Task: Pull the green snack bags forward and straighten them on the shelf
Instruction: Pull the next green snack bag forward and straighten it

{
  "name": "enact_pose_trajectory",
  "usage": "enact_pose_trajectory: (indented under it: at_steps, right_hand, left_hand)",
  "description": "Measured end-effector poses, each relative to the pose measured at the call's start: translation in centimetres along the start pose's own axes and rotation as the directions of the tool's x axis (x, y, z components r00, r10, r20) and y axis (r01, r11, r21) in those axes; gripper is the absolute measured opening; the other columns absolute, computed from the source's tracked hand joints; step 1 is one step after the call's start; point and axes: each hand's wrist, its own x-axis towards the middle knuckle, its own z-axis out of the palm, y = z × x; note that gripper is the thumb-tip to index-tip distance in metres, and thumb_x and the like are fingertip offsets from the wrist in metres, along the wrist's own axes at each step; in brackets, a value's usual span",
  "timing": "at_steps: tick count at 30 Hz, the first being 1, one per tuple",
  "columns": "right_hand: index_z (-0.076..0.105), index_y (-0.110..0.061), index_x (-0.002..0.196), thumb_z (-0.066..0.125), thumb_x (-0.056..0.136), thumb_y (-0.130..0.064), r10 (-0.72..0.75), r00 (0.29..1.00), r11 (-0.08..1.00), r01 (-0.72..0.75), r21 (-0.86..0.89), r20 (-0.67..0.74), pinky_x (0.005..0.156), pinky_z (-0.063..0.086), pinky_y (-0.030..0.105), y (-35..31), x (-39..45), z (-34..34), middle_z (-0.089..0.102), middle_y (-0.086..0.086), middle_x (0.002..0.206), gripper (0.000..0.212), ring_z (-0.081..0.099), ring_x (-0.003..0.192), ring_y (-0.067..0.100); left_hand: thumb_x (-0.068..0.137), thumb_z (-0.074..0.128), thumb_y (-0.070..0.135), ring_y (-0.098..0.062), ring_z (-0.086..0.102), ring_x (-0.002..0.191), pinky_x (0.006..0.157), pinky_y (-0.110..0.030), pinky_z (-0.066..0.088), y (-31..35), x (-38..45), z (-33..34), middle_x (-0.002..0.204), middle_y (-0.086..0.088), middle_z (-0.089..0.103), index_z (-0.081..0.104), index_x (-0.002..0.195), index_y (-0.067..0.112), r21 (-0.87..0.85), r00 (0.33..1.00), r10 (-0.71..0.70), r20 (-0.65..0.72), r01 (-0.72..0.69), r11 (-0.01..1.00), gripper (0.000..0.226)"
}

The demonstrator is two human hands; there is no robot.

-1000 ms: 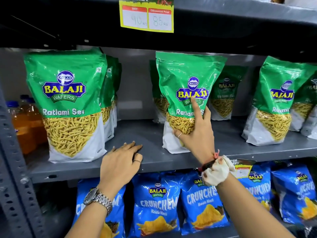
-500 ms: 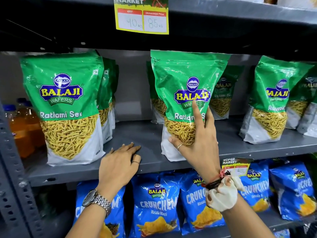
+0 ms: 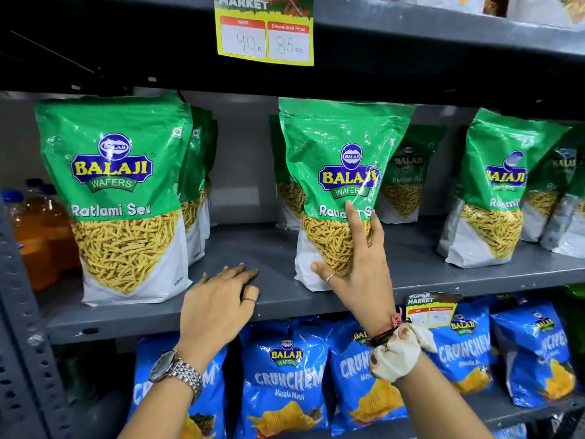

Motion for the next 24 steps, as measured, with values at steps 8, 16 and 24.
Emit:
enact_pose_trajectory:
  at_steps: [8,16,24]
  right_hand:
    - [0.011,-0.046,0.147,0.078,0.07,-0.043,0.049,0.999,0.993,-0.05,-0.11,-0.008,0.09,0.049,0.054,-0.3,0.6,1.5,0.014,0.012,0.158,0.102,0.036,0.132,0.04]
    - [0.011,-0.045,0.147,0.076,0.07,-0.047,0.079,0.996,0.971,-0.087,-0.222,-0.044,0.075,0.055,0.054,-0.7,0.4,2.5,0.019,0.011,0.156,0.101,0.04,0.127,0.039]
    - [0.012,-0.044,0.148,0.077,0.072,-0.043,0.082,0.996,0.974,-0.088,-0.207,-0.037,0.079,0.053,0.055,-0.7,0.3,2.5,0.017,0.011,0.157,0.099,0.037,0.13,0.038]
  left_hand:
    - [0.078,0.017,0.045,-0.018,0.052,0.121,0.101,-0.042,0.04,-0.1,0.0,0.0,0.131,0.005,0.058,0.059,0.12,0.033,0.007,1.0,0.015,-0.003,-0.015,1.0,0.06]
    - [0.078,0.017,0.046,-0.016,0.05,0.123,0.101,-0.041,0.04,-0.1,0.0,0.1,0.133,0.006,0.057,0.057,0.121,0.034,0.01,1.0,0.014,0.007,-0.014,1.0,0.061]
    - [0.077,0.013,0.047,-0.016,0.047,0.126,0.104,-0.041,0.036,-0.1,-0.1,0.0,0.135,0.006,0.054,0.056,0.123,0.035,0.001,1.0,0.007,0.019,-0.007,1.0,0.064]
